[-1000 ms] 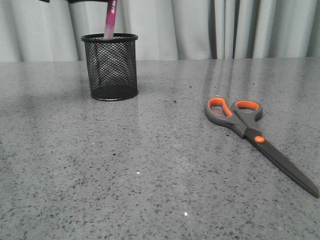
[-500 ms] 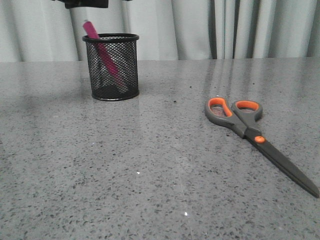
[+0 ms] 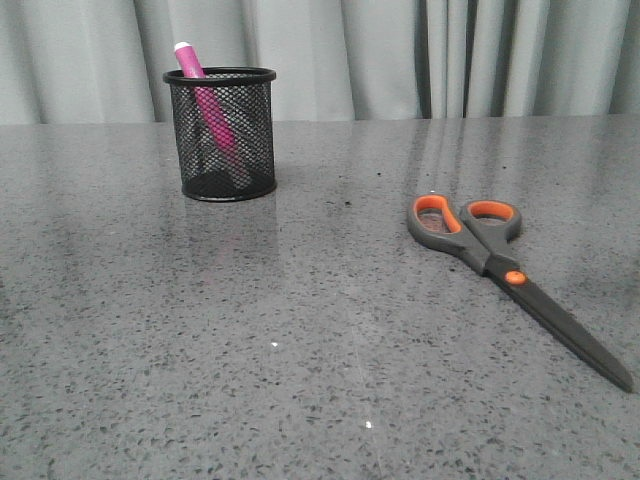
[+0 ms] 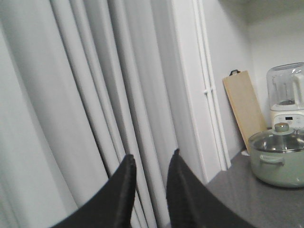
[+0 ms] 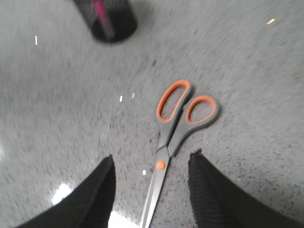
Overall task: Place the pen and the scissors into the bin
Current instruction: 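Move the right gripper down over the scissors' orange handles, then grasp the scissors by the handles with the right gripper and lift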
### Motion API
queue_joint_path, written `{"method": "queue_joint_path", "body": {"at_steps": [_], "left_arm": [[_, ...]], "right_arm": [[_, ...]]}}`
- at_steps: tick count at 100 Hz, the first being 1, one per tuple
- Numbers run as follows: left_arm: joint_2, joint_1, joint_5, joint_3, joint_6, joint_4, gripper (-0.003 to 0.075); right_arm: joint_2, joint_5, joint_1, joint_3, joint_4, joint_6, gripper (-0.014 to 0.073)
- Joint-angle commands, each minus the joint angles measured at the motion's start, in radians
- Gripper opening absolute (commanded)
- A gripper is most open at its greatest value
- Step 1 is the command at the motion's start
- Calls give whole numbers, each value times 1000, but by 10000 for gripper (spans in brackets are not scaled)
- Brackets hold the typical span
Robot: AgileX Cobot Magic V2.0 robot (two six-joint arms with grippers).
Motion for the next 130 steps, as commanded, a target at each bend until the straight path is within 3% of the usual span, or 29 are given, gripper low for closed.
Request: {"method": "queue_joint_path", "body": {"at_steps": [1, 30, 46, 74, 115, 130], "left_arm": [[-126, -9, -35, 9, -34, 24, 134], [-475, -9, -252, 228, -67, 48, 134], [-564, -9, -289, 332, -67, 46, 134], [-576, -9, -287, 357, -95, 33, 134], [-576, -9, -285, 357, -95, 33, 134], [-576, -9, -285, 357, -95, 33, 134]], "right_arm": [[91, -16, 46, -60, -67, 7, 317], [321, -6, 59, -78, -75, 80, 405], [423, 56, 72, -154, -73, 98, 405], [576, 174, 102, -244, -140, 181, 405], [659, 103, 102, -245, -142, 229, 398], [695, 107, 102, -247, -143, 229, 274]]}}
